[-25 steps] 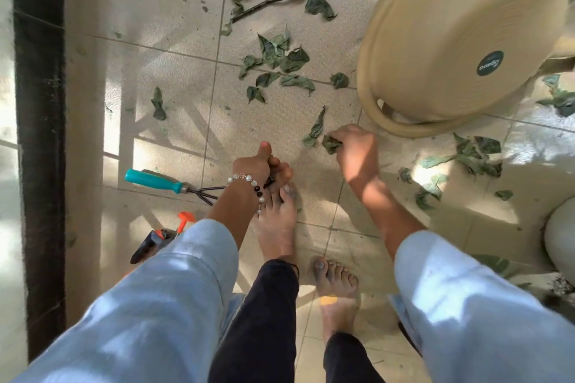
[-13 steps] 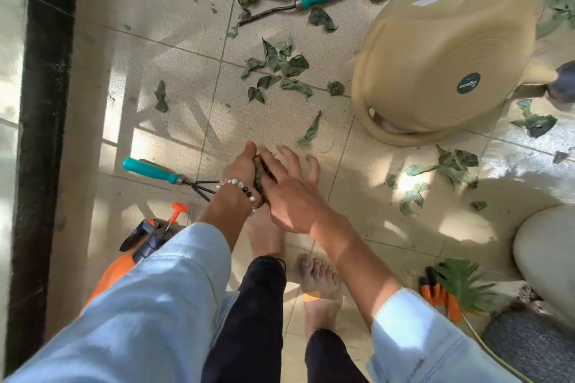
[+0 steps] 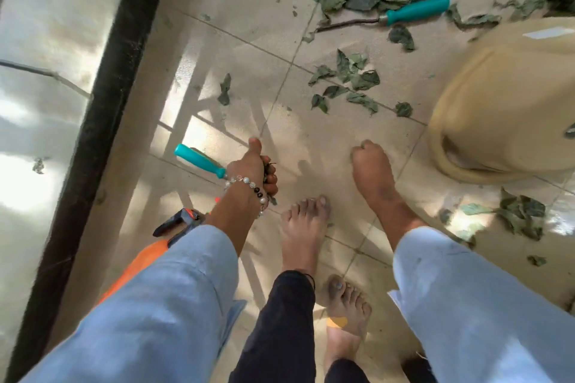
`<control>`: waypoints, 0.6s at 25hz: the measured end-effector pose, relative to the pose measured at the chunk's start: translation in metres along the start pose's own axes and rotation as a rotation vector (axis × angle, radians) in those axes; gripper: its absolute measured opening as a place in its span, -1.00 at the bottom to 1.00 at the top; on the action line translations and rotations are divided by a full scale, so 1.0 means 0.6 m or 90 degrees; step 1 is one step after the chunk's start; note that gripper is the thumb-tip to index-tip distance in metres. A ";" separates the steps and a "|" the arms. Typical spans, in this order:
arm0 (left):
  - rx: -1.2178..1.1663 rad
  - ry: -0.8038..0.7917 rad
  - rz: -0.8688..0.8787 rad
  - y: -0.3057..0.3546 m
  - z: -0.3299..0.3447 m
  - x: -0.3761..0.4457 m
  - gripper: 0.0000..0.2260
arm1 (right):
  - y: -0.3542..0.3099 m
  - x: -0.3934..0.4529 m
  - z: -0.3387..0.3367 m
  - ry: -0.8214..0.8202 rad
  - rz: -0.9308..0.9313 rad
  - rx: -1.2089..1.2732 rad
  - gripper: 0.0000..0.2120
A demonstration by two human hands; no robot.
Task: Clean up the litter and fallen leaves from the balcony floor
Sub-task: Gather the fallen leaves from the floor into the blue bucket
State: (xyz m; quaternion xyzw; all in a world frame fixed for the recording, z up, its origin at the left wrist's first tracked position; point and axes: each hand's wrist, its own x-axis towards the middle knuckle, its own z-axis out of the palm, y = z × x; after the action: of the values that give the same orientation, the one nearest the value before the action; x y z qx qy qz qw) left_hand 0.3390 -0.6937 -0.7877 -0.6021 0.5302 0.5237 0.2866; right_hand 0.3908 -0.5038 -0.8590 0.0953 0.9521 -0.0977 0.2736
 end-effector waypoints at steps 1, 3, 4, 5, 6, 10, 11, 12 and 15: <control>-0.022 0.010 -0.007 0.010 -0.019 0.006 -0.57 | -0.018 0.010 -0.003 0.012 0.014 0.075 -0.71; -0.065 0.041 -0.008 0.026 -0.053 0.019 -0.60 | -0.079 0.025 -0.031 0.015 0.025 0.304 -0.74; -0.086 0.054 -0.005 0.036 -0.069 0.026 -0.61 | -0.123 0.039 -0.044 -0.003 -0.003 0.387 -0.73; -0.106 0.062 -0.004 0.046 -0.081 0.032 -0.61 | -0.168 0.059 -0.057 -0.019 -0.038 0.430 -0.74; -0.120 0.068 -0.002 0.057 -0.092 0.041 -0.62 | -0.213 0.086 -0.065 -0.020 -0.084 0.414 -0.76; -0.162 0.069 -0.011 0.086 -0.123 0.078 -0.59 | -0.347 0.184 -0.066 -0.043 -0.197 0.272 -0.72; -0.169 0.066 -0.018 0.090 -0.128 0.083 -0.58 | -0.360 0.194 -0.059 -0.050 -0.227 0.250 -0.64; -0.172 0.067 -0.023 0.092 -0.137 0.090 -0.58 | -0.373 0.199 -0.048 -0.046 -0.276 0.202 -0.58; -0.169 0.062 -0.044 0.090 -0.157 0.098 -0.58 | -0.360 0.184 -0.026 -0.094 -0.346 0.048 -0.61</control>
State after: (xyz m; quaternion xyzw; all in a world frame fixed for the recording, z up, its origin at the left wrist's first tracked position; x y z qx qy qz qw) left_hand 0.3128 -0.8132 -0.8041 -0.6773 0.4482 0.5493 0.1963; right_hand 0.2402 -0.6937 -0.8765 -0.1605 0.9160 -0.2096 0.3022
